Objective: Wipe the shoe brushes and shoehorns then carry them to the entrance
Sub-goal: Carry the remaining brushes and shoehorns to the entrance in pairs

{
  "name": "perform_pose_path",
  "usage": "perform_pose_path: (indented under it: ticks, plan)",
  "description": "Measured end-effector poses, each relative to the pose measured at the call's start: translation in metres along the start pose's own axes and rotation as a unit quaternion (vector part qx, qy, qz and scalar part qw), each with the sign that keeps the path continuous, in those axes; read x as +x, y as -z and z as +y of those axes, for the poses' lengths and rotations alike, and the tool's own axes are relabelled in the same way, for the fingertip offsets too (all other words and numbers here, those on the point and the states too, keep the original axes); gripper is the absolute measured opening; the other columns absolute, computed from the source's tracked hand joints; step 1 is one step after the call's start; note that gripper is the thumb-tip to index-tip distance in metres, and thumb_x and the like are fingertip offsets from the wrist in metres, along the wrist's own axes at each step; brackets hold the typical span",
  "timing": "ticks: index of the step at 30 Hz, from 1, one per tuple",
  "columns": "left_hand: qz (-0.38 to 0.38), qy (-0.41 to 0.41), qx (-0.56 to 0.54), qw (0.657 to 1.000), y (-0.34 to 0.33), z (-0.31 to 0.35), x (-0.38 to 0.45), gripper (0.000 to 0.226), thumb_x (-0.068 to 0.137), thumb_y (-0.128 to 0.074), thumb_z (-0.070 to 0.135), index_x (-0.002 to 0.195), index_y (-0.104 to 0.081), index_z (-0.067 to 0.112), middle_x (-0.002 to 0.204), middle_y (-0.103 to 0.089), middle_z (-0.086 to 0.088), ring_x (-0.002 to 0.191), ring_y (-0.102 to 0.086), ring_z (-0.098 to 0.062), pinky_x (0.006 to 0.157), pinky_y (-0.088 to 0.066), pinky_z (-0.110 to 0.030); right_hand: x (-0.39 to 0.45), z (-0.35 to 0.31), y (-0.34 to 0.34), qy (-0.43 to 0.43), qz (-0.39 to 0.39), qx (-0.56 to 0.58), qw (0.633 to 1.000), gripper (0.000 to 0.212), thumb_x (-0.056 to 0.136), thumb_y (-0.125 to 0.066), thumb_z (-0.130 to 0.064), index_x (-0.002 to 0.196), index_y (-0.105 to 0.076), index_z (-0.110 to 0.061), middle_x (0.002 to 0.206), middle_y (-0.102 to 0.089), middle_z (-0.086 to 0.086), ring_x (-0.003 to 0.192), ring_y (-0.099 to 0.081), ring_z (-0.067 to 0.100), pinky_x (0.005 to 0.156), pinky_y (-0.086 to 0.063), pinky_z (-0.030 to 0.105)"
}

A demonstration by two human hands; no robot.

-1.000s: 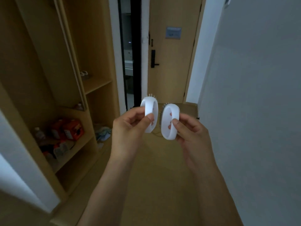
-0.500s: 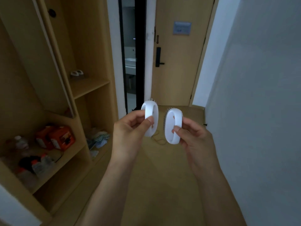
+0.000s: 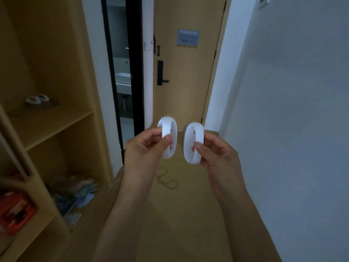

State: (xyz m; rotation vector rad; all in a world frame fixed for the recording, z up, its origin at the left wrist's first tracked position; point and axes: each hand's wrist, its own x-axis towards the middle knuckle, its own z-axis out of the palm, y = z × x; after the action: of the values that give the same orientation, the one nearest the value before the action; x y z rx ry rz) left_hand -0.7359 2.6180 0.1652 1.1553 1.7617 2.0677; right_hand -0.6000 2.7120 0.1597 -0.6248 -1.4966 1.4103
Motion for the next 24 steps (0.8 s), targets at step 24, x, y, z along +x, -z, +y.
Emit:
perform_pose_path:
  ticks: [24]
  plan:
    - [0.268, 0.048, 0.110, 0.956, 0.114, -0.156, 0.329, 0.019, 0.087, -0.073, 0.029, 0.084, -0.072, 0.048, 0.087, -0.074, 0.019, 0.081, -0.069, 0.002, 0.068, -0.053, -0.023, 0.360, 0.159, -0.261, -0.086, -0.264, 0.097, 0.956, 0.036, 0.085, -0.075, -0.008, 0.115, -0.074, -0.029, 0.108, -0.076, 0.000, 0.105, -0.071, 0.021, 0.096, -0.055, 0.051]
